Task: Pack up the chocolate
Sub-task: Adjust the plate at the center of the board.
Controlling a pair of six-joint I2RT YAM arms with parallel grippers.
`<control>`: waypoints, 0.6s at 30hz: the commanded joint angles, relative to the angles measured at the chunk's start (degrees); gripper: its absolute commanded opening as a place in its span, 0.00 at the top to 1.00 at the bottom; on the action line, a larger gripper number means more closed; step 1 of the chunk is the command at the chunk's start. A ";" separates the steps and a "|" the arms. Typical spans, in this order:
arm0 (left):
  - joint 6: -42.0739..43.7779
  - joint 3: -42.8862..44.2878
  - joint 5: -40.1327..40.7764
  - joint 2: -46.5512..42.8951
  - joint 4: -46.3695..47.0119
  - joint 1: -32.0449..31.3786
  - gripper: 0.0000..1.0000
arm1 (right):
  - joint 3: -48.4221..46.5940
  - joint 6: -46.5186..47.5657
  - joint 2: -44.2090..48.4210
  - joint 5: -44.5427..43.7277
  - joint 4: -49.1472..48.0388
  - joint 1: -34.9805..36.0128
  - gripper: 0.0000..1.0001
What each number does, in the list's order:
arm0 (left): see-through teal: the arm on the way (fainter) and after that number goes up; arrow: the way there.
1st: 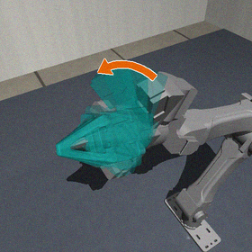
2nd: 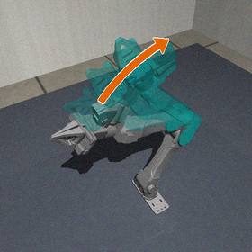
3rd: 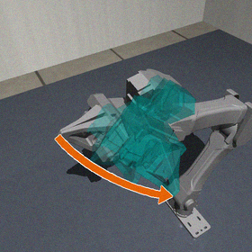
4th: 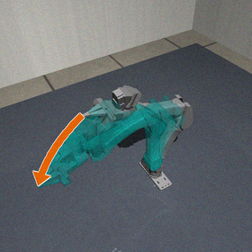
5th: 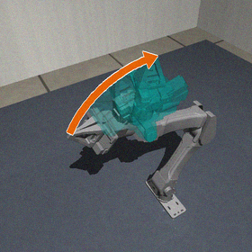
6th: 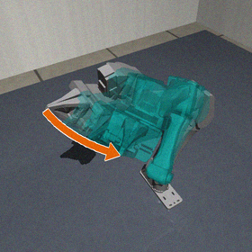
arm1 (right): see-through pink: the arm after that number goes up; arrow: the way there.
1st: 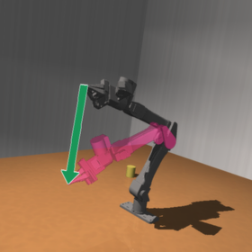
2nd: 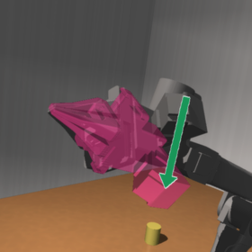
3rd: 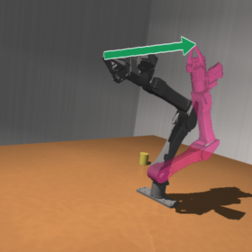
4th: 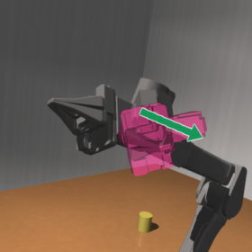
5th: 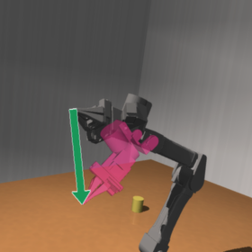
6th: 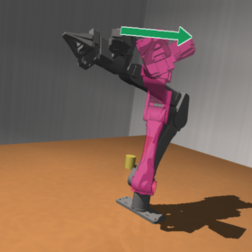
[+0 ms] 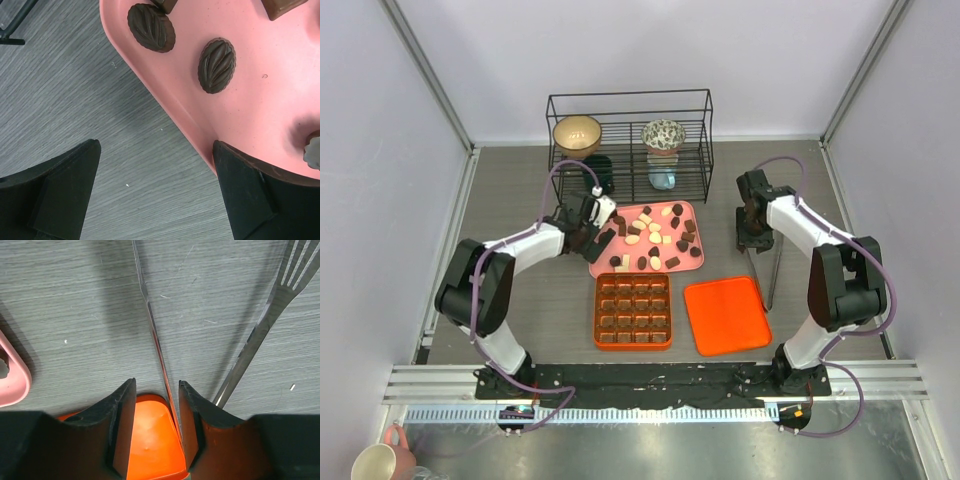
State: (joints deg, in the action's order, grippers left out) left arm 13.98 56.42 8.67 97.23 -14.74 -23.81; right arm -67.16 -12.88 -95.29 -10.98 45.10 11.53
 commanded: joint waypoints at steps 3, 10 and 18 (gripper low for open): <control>1.67 -3.42 3.90 -2.13 0.50 1.49 0.00 | 1.06 1.02 -0.87 -2.46 -1.59 0.25 0.54; 1.31 -5.62 4.25 -4.59 0.50 1.66 0.00 | 0.89 0.93 -2.62 -3.17 -1.42 0.34 0.52; 1.67 -5.19 5.40 -7.49 0.24 2.45 0.00 | 0.89 0.32 -6.84 -6.05 -0.89 1.04 0.58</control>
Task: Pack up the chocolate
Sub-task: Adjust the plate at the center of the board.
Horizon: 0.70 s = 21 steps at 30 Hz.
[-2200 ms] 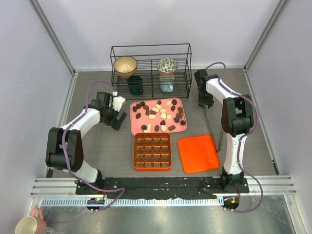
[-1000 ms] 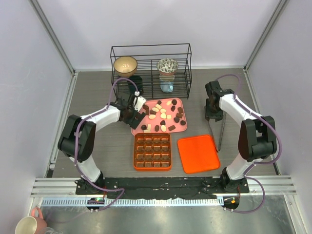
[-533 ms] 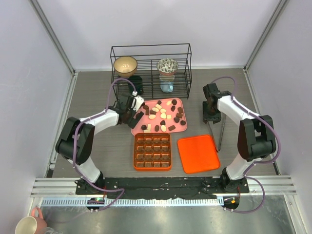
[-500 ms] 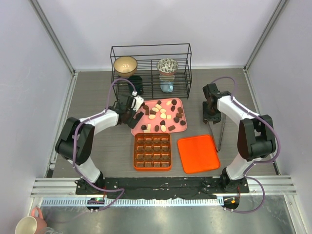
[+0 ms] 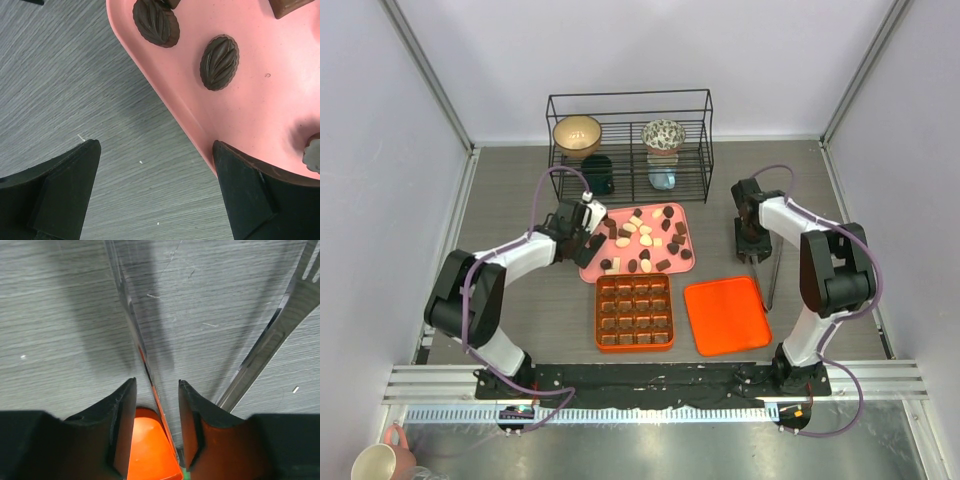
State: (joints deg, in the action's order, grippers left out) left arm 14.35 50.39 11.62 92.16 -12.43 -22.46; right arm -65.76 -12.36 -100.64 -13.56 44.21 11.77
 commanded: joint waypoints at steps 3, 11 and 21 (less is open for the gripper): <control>0.68 3.47 1.75 -3.83 -3.92 1.63 0.00 | -0.43 -0.21 -1.93 -6.38 0.09 0.98 0.67; -0.28 12.18 -6.15 -9.88 -15.42 5.49 0.00 | 0.63 -0.65 1.40 -17.54 0.27 2.03 0.90; 0.50 17.20 -16.09 -18.31 -27.38 16.99 0.00 | -1.91 -0.38 8.96 -24.23 4.12 8.43 0.99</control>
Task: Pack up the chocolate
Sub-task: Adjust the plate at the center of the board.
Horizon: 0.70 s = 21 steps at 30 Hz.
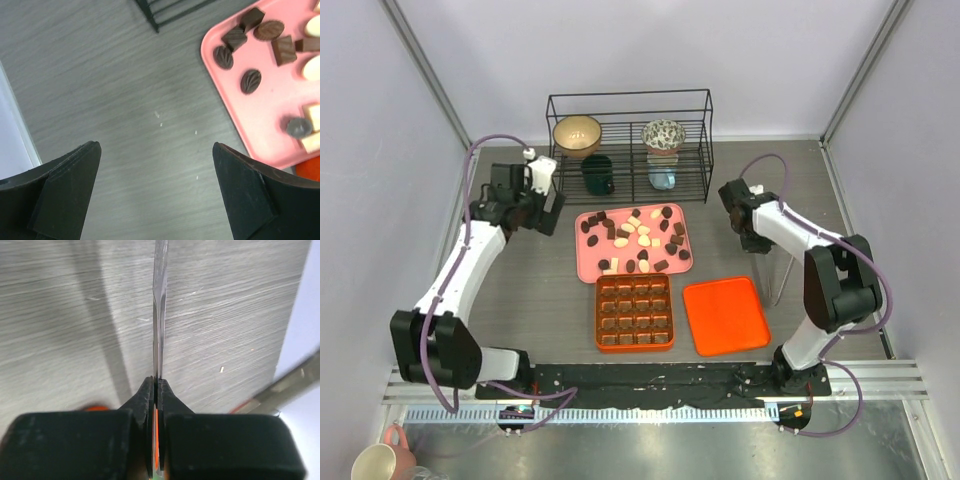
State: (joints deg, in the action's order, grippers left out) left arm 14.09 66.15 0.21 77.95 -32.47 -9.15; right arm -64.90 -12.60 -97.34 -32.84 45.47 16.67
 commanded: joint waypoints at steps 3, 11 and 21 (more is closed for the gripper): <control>1.03 1.52 -6.71 -7.88 -11.11 6.77 0.00 | -5.93 2.05 7.77 2.32 5.32 9.60 0.99; 4.98 1.35 -9.17 -17.56 -22.02 13.18 0.00 | -13.57 7.15 12.53 26.50 8.57 35.06 0.99; 2.96 7.41 -14.35 -21.00 -31.51 16.97 0.00 | -11.39 6.80 6.47 36.62 2.96 48.45 0.98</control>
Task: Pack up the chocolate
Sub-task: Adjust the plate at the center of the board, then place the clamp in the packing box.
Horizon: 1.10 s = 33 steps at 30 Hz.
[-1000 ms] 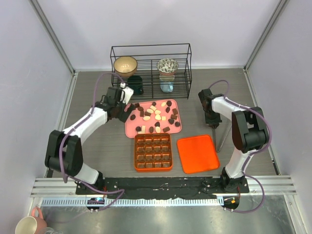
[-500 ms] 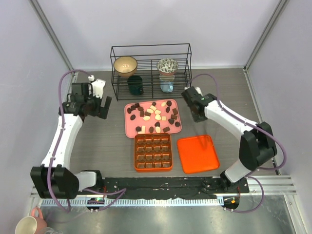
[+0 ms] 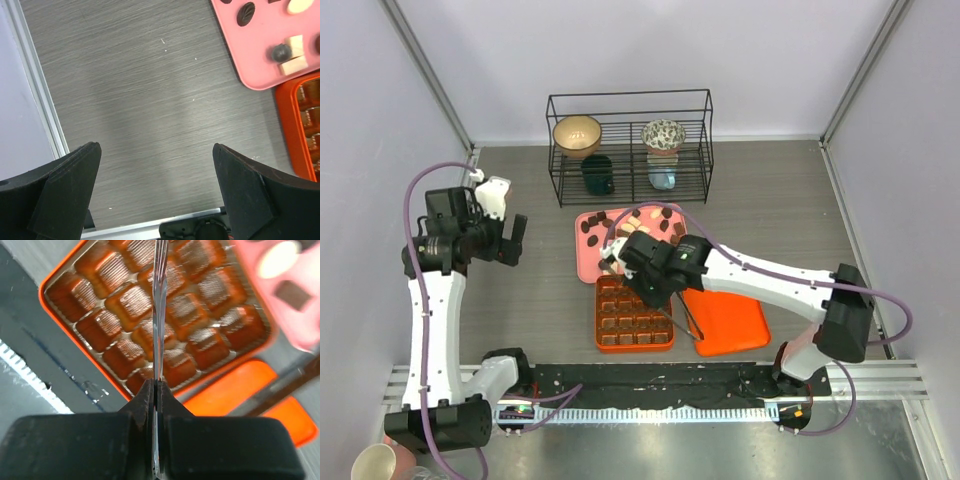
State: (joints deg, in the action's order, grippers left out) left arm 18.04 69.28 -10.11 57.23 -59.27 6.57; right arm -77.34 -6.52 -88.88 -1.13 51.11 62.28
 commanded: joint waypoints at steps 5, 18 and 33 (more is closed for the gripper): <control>-1.60 6.48 -5.10 0.42 -6.91 1.25 0.00 | -0.79 2.21 -7.52 6.40 -5.41 4.25 0.98; -2.14 6.31 -5.62 -0.28 -7.62 1.25 0.00 | -9.58 4.42 -19.49 7.46 -5.94 5.39 0.94; 14.71 -0.10 -24.33 -2.21 -11.04 1.17 0.00 | -15.19 0.55 -4.57 7.89 -3.30 5.57 0.34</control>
State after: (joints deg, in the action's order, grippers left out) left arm 23.49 70.15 -24.12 56.18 -67.44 7.53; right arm -86.21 -4.32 -103.77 5.67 47.03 67.44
